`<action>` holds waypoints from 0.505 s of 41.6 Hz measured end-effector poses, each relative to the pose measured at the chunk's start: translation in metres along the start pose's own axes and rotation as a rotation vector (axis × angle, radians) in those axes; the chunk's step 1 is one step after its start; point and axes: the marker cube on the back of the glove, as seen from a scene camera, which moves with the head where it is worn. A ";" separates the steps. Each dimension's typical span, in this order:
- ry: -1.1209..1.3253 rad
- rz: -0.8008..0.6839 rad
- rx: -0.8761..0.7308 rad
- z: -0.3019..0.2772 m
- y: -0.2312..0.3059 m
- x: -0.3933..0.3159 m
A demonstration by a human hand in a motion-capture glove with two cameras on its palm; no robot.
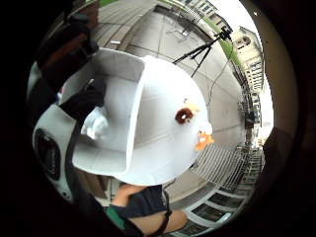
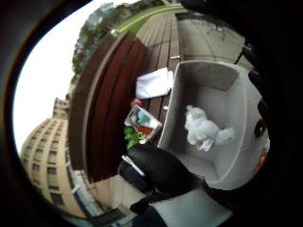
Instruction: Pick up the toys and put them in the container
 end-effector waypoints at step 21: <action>0.186 0.146 0.081 -0.006 0.024 0.166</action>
